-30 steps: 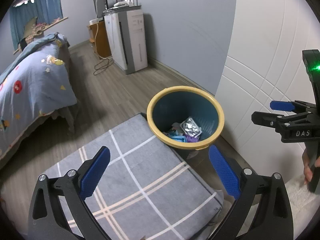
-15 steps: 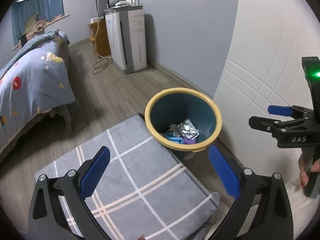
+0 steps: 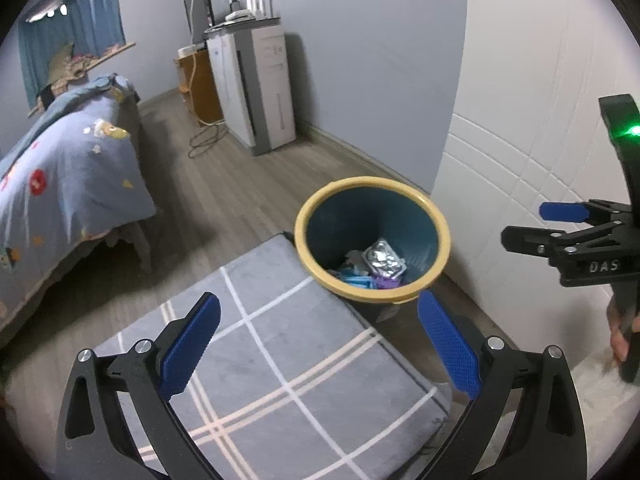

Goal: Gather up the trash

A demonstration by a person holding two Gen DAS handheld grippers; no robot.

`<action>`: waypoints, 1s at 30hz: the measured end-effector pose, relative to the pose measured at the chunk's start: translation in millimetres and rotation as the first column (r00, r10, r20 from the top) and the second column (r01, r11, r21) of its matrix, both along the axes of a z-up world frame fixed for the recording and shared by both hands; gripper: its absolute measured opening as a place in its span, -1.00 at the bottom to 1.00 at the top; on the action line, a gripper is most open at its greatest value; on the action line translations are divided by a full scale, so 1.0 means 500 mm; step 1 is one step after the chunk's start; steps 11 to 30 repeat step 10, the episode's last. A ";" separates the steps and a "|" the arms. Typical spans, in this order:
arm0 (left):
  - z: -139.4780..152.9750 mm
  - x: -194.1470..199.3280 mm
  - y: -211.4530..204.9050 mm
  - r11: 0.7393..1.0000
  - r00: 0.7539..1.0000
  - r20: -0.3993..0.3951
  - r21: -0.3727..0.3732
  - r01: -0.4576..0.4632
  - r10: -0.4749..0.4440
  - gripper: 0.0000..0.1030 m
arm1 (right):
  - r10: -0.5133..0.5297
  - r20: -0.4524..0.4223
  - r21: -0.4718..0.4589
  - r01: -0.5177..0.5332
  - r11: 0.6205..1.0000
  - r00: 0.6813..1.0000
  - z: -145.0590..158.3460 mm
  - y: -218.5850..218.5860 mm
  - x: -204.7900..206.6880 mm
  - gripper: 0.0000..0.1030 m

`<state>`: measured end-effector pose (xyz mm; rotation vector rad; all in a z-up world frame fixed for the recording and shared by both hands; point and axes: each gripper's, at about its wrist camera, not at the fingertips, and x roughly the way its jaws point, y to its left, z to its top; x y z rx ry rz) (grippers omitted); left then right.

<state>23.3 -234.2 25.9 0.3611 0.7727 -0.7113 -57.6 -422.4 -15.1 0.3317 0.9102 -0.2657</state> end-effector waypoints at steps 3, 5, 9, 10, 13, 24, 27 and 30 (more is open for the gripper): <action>-0.003 0.004 0.001 1.000 1.000 -0.012 0.010 0.001 -0.001 0.90 | 0.001 0.000 0.000 -0.001 1.000 1.000 0.000 -0.002 0.000 0.89; -0.005 0.006 -0.001 1.000 1.000 -0.021 0.020 -0.002 0.002 0.90 | -0.004 -0.002 0.001 0.004 1.000 1.000 -0.002 0.001 0.000 0.89; -0.003 0.008 0.001 0.999 1.000 -0.025 0.032 -0.010 0.011 0.90 | -0.025 -0.013 0.001 0.025 1.000 1.000 -0.009 0.002 -0.002 0.89; 0.002 0.009 0.004 0.999 1.000 -0.023 0.032 -0.016 0.017 0.90 | -0.032 -0.016 0.004 0.032 0.999 0.999 -0.011 0.000 -0.001 0.89; 0.002 0.009 0.004 0.999 1.000 -0.023 0.032 -0.016 0.017 0.90 | -0.032 -0.016 0.004 0.032 0.999 0.999 -0.011 0.000 -0.001 0.89; 0.002 0.009 0.004 0.999 1.000 -0.023 0.032 -0.016 0.017 0.90 | -0.032 -0.016 0.004 0.032 0.999 0.999 -0.011 0.000 -0.001 0.89; 0.002 0.009 0.004 0.999 1.000 -0.023 0.032 -0.016 0.017 0.90 | -0.032 -0.016 0.004 0.032 0.999 0.999 -0.011 0.000 -0.001 0.89; 0.002 0.009 0.004 0.999 1.000 -0.023 0.032 -0.016 0.017 0.90 | -0.032 -0.016 0.004 0.032 0.999 0.999 -0.011 0.000 -0.001 0.89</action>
